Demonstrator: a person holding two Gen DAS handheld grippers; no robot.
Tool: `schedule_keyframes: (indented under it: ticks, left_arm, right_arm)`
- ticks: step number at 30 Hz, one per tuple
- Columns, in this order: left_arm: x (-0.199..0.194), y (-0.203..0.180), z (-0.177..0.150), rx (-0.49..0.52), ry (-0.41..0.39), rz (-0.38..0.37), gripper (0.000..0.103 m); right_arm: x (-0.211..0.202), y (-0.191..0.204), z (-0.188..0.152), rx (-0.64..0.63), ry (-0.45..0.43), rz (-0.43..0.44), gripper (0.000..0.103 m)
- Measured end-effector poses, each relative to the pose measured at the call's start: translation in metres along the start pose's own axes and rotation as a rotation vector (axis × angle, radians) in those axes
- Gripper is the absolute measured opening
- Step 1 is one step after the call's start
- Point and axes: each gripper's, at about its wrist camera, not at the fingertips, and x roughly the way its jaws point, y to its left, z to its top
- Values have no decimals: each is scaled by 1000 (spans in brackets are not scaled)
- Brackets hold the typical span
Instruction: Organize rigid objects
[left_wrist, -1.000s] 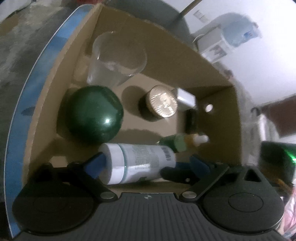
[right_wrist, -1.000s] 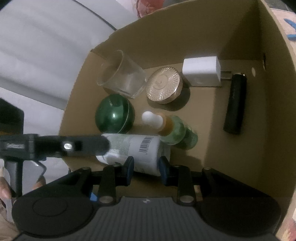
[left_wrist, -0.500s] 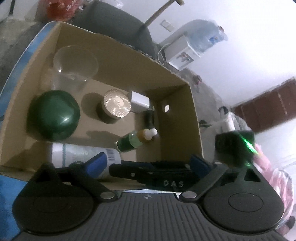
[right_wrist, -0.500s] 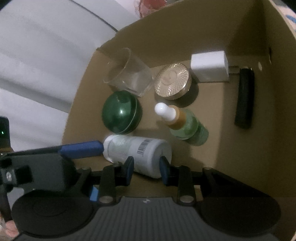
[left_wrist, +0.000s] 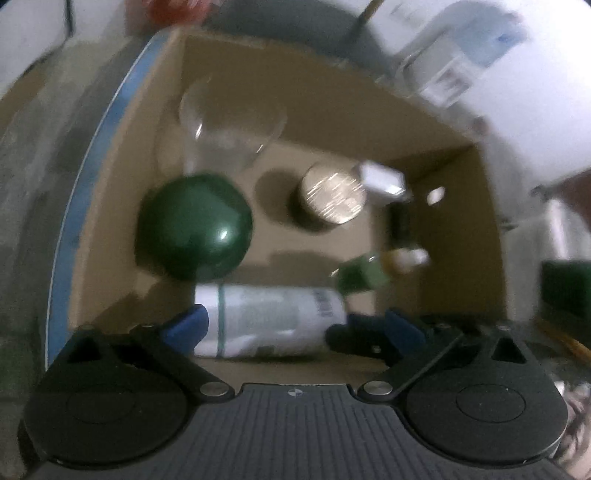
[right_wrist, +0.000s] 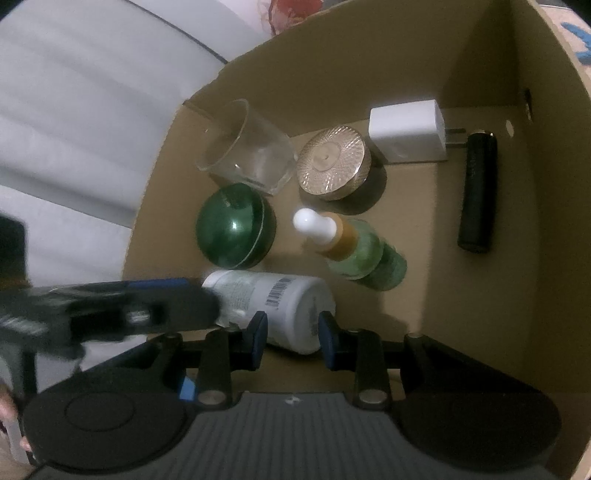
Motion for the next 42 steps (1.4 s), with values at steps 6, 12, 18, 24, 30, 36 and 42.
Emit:
schedule_keyframes:
  ticks: [6, 12, 18, 24, 30, 36, 42]
  left_arm:
    - [16, -17, 10, 32, 56, 131, 103]
    - [27, -10, 10, -4, 77, 123, 103]
    - [1, -4, 3, -34, -10, -32, 103]
    - [-23, -7, -10, -5, -113, -97, 103]
    - [-34, -12, -18, 20, -206, -173, 103]
    - [-35, -24, -24, 61, -308, -147, 103]
    - [-36, -30, -25, 97, -351, -142, 103]
  right_arm:
    - [-2, -6, 0, 3, 14, 42, 34]
    - [1, -4, -2, -6, 17, 61, 35]
    - [-2, -4, -2, 3, -14, 40, 44]
    - [0, -9, -3, 43, -24, 41, 46]
    - [-1, -18, -6, 88, -37, 69, 56]
    - [7, -19, -5, 125, -33, 107, 56]
    - [8, -17, -8, 141, -36, 115, 57]
